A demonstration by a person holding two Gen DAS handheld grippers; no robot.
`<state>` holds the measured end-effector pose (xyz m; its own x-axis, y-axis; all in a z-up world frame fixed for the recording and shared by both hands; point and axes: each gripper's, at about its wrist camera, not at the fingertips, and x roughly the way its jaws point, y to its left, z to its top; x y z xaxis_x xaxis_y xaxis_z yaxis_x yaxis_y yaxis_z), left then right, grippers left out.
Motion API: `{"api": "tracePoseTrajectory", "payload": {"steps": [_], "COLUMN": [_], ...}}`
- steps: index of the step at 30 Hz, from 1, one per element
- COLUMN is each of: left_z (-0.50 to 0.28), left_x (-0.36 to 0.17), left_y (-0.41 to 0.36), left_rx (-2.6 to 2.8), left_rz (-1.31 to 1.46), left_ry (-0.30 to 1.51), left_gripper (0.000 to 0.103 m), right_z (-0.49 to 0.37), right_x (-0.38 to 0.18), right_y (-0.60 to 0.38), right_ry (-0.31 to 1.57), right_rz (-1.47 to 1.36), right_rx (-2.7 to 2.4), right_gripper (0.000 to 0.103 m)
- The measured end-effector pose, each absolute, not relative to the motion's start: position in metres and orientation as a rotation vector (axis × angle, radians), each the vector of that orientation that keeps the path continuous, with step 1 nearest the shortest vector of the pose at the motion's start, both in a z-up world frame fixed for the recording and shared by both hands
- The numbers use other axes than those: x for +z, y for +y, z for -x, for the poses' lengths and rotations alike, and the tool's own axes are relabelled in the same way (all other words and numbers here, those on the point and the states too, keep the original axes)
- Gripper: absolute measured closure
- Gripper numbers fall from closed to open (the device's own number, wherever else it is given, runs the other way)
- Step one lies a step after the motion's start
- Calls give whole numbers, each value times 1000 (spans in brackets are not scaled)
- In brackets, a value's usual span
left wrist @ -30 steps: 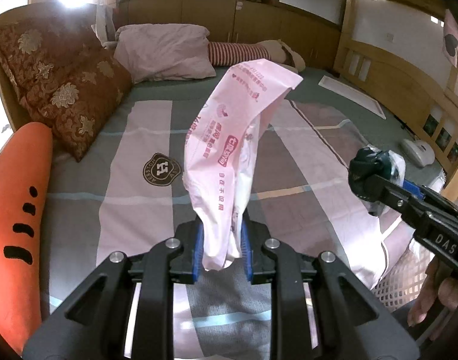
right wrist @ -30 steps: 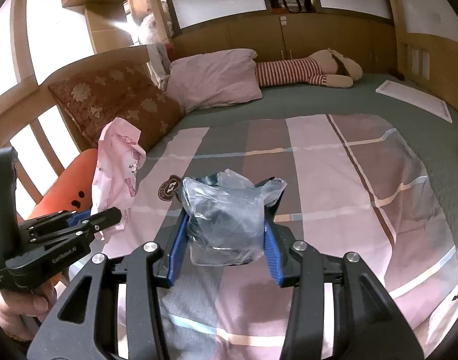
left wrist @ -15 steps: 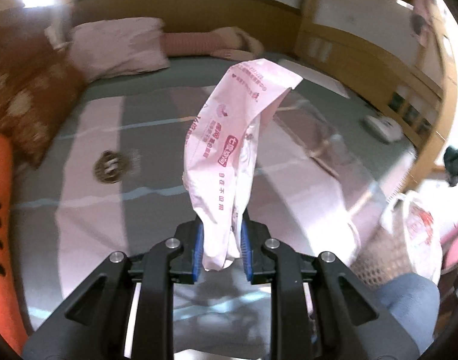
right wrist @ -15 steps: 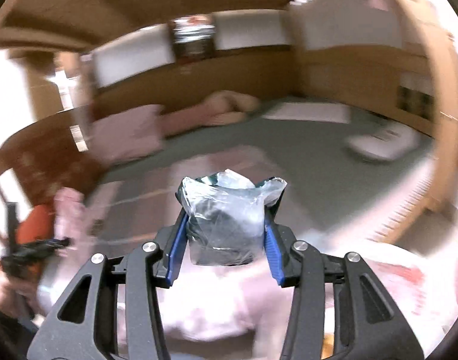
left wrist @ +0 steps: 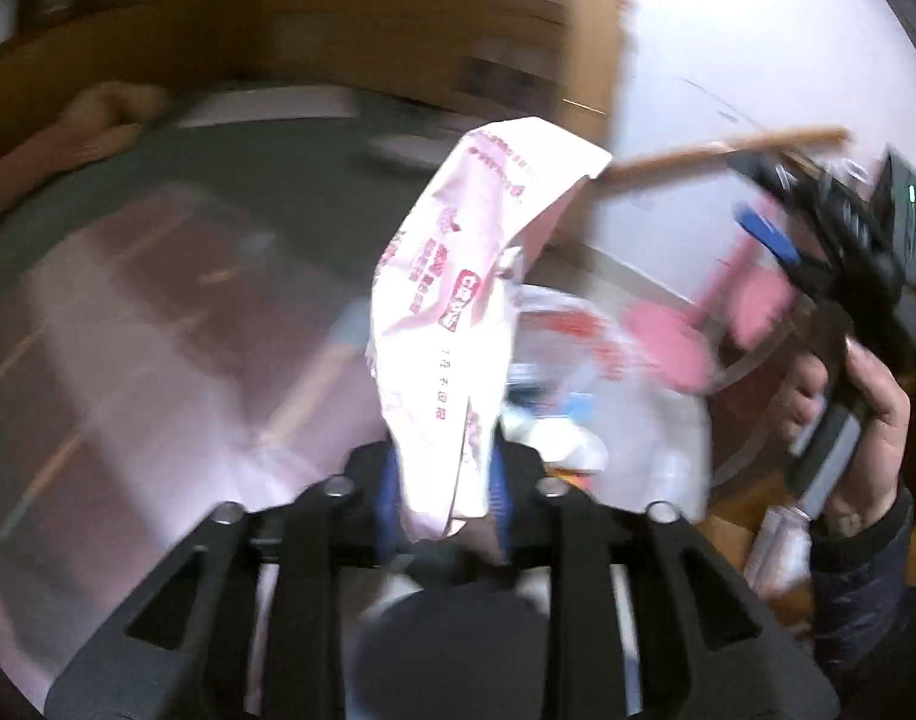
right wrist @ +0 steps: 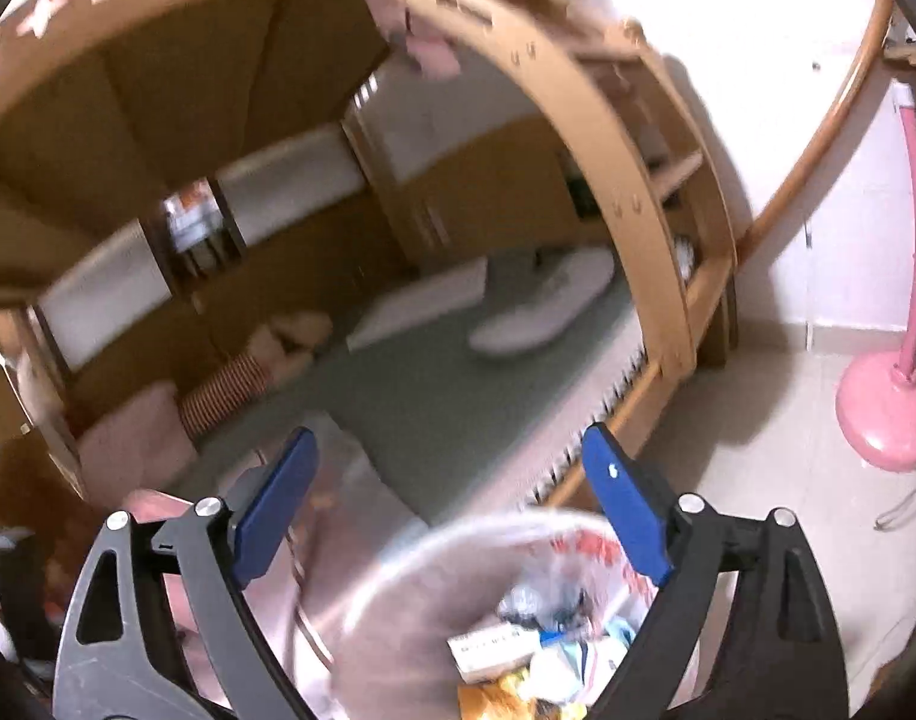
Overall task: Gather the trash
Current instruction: 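Open both tools to drop the items into the white plastic bag, then move both open tools back over the cleared bed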
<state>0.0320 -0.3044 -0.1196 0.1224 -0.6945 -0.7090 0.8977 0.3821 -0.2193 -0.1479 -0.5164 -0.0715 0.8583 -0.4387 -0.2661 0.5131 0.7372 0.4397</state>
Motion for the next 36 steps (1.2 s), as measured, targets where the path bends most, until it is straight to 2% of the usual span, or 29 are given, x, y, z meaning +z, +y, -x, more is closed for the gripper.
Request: {"api": "tracePoseTrajectory", "payload": {"steps": [1, 2, 3, 9, 17, 20, 25, 30, 36], "left_z": [-27, -22, -19, -62, -157, -178, -204, -214, -232], "left_x": [-120, -120, -117, -114, -90, -79, -80, -98, -132], "left_y": [-315, -323, -325, -276, -113, -43, 39, 75, 67], "left_rx": [-1205, -1194, -1135, -969, -486, -290, -103, -40, 12], "left_rz": [-306, -324, -334, -269, -133, -93, 32, 89, 30], "left_ry": [841, 819, 758, 770, 672, 609, 614, 636, 682], "left_gripper": [42, 8, 3, 3, 3, 3, 3, 3, 3], "right_z": [148, 148, 146, 99, -16, -63, -134, -179, -191], "right_x": [-66, -65, -62, -66, -65, -58, -47, -50, -86], "right_y": [-512, -513, -507, -467, -385, -337, -256, -202, -189], "right_ry": [142, 143, 149, 256, 404, 424, 437, 437, 449], "right_rz": [-519, -513, -499, -381, -279, -209, -114, -16, 13], "right_rx": [-509, -495, -474, -396, -185, -112, 11, 40, 8], "right_gripper": [13, 13, 13, 13, 12, 8, 5, 4, 4]}}
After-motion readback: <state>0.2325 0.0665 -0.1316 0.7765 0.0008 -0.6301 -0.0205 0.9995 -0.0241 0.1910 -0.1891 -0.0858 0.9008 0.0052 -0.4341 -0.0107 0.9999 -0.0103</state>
